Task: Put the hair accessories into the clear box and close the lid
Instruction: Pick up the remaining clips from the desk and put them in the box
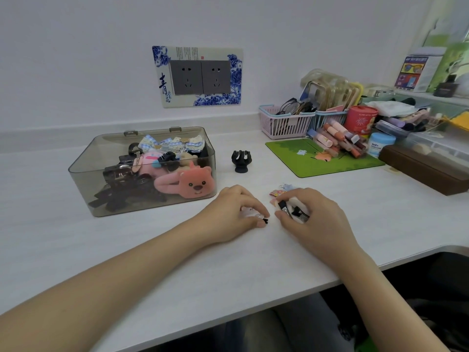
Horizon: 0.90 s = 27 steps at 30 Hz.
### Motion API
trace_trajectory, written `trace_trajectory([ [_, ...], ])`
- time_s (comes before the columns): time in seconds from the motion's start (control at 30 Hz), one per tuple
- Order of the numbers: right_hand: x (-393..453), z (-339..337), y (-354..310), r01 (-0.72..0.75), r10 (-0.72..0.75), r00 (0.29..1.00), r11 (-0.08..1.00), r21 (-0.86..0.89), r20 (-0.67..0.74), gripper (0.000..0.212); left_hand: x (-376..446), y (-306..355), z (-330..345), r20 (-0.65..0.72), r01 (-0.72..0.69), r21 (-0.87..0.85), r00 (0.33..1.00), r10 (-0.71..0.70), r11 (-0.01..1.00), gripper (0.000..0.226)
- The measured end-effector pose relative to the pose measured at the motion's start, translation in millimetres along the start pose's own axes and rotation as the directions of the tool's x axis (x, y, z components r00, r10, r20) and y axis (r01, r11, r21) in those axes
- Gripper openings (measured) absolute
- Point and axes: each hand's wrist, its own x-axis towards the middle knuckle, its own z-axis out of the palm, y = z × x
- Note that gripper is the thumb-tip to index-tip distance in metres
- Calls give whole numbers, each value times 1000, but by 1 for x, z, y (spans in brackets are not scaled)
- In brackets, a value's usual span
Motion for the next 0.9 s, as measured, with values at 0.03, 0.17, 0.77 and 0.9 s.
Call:
trace_trajectory([
  [0.03,0,0,0,0,0,1000,1000,14,-17,18,0,0,-1,-6,0,3,1000,0,1000,18],
  [0.17,-2,1,0,0,2,999,998,65,-39,18,-4,-1,-6,-37,23,-13,999,-23,1000,17],
  [0.77,43,7,-60,104,-142,984,949,297,111,12,-32,6,-92,-347,104,-133,927,-145,986,21],
  [0.9,79,16,-92,157,-214,970,914,373,117,11,-31,-8,-127,-476,155,-104,859,-186,982,21],
])
